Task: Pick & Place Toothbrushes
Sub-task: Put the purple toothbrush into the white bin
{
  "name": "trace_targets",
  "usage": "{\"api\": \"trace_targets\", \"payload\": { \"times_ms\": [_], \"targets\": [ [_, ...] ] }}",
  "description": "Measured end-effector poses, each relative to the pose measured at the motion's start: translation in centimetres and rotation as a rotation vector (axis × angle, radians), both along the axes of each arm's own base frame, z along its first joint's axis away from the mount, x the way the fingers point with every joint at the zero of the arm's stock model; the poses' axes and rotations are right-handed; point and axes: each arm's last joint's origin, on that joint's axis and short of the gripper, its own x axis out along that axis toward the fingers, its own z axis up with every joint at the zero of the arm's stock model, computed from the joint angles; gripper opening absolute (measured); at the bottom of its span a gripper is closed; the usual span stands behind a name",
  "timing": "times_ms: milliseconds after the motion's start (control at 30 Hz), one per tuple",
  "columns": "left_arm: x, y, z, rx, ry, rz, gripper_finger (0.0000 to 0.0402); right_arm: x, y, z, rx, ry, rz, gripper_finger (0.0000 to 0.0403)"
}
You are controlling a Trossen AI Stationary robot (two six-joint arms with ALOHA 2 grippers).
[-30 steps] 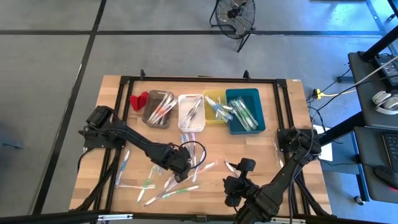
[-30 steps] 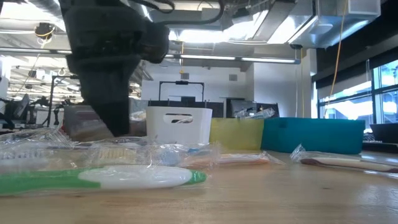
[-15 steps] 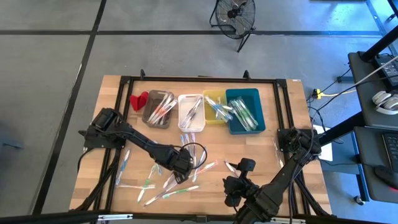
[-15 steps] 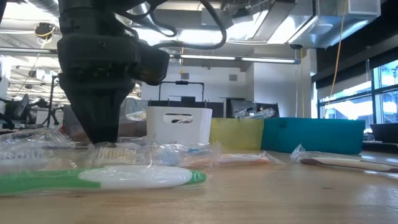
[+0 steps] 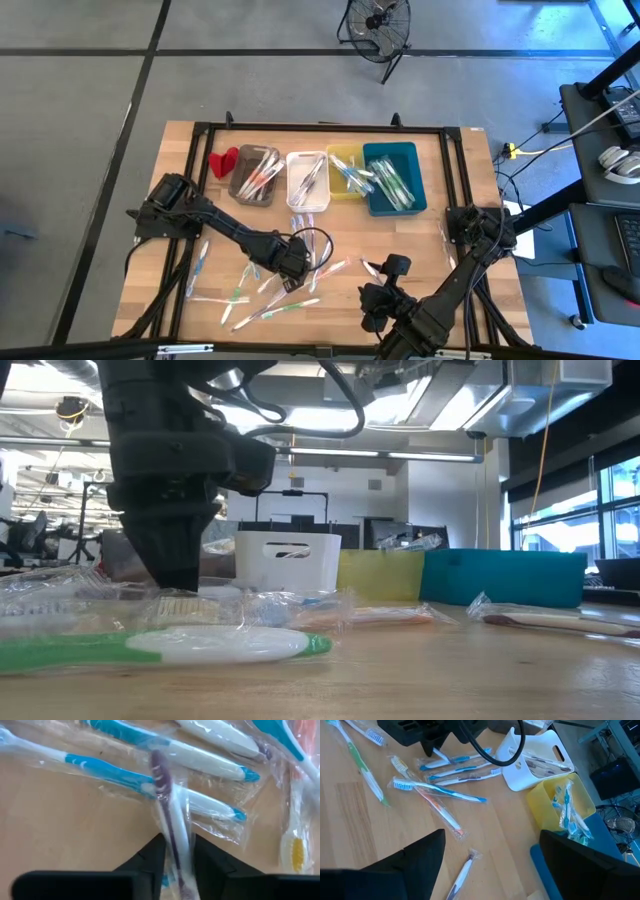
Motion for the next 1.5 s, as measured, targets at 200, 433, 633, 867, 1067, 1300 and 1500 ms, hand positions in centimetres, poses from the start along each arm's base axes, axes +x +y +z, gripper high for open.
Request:
{"api": "trace_targets", "payload": {
  "times_ms": [200, 433, 633, 867, 1067, 1300, 1500],
  "targets": [
    [0.0, 0.0, 0.2, 0.001, -0.002, -0.009, 0.0024, 0.0, 0.0, 0.0, 0.000, 0.000, 0.000, 0.0329],
    [-0.4, 0.3, 2.4, 0.007, -0.067, -0.008, 0.0028, 0.0, 0.0, 0.0, -0.006, 0.006, 0.007, 0.0327],
    [-1.5, 0.2, 5.9, 0.115, -0.208, -0.049, 0.0023, 0.0, 0.0, 0.0, -0.005, 0.005, 0.006, 0.0319],
    [-2.8, 1.9, 12.5, 0.229, -0.500, -0.063, 0.0023, 0.1, 0.0, 0.1, -0.024, -0.019, 0.008, 0.0323],
    [-1.9, 6.7, 17.5, 0.324, -0.772, -0.038, 0.0023, 0.1, -0.1, 0.1, -0.026, -0.039, -0.002, 0.0337],
    [-0.1, 15.4, 17.8, 0.258, -0.833, 0.064, 0.0023, 0.1, -0.1, 0.1, -0.035, -0.049, 0.000, 0.0352],
    [0.5, 20.2, 15.7, 0.230, -0.758, 0.163, 0.0023, 0.1, -0.1, 0.1, -0.041, -0.045, 0.006, 0.0359]
  ]
}}
